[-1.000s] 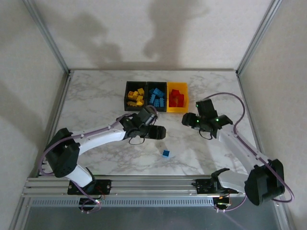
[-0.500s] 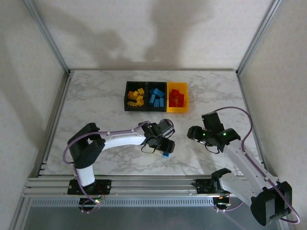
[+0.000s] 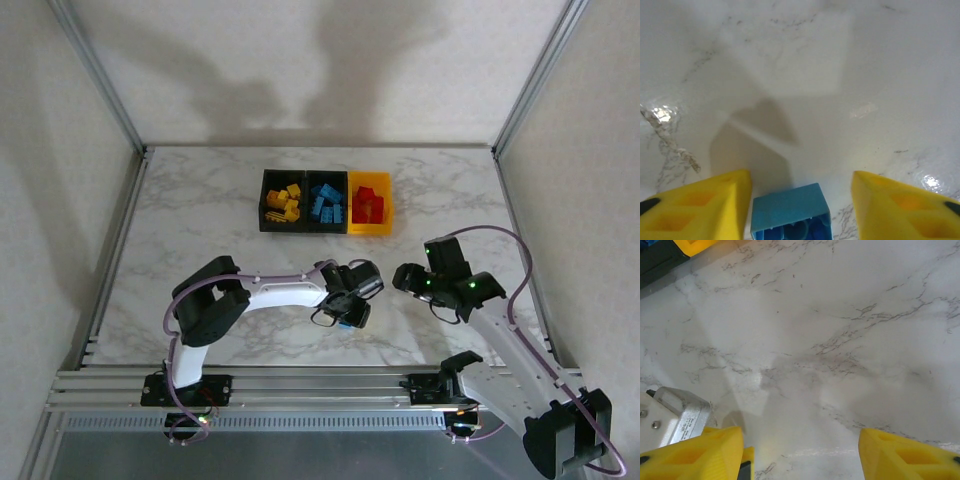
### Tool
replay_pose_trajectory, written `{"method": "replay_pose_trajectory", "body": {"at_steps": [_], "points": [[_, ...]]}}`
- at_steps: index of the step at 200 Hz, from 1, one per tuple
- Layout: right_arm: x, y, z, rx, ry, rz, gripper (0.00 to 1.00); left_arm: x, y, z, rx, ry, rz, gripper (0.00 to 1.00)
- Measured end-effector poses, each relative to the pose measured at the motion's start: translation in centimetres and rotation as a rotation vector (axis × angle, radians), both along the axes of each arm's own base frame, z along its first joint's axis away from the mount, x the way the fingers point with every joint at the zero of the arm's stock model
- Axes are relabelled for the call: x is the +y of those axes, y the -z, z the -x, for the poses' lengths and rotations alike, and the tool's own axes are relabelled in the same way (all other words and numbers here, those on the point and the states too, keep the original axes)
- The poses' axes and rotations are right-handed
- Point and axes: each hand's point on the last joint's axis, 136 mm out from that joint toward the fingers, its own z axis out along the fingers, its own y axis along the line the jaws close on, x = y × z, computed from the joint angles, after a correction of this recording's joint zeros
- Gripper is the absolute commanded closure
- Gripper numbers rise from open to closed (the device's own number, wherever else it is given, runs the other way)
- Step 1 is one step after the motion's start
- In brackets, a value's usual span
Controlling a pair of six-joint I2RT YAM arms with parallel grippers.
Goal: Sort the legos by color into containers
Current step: Pick up the lego from the middle-left of the table.
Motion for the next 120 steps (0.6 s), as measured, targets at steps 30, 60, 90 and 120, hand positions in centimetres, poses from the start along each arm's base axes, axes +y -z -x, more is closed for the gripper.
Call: {"method": "replay_pose_trajectory", "body": {"at_steps": [30,60,90,120], "points": [[-0.1,-0.1,0.0,-0.001,0.004,-0.002,0.38,0.2,-0.1,-0.2,-0.013,-0.006,-0.013,0.71],[-0.1,0.0,-0.1,-0.002,0.009,-0.001,0.38,0.5,-0.2,-0.5,-0.021,-0.012,-0.026,0.72],[-0.3,-0.1,-0.2,-0.007,0.02,0.004,0.38,1.3,-0.3,-1.4,-0.033,-0.029,-0.041,0.72],[-0.4,-0.2,-0.3,-0.011,0.029,0.004,0.39,2.8,-1.9,-3.8,-0.063,-0.08,-0.04,0.71]]}}
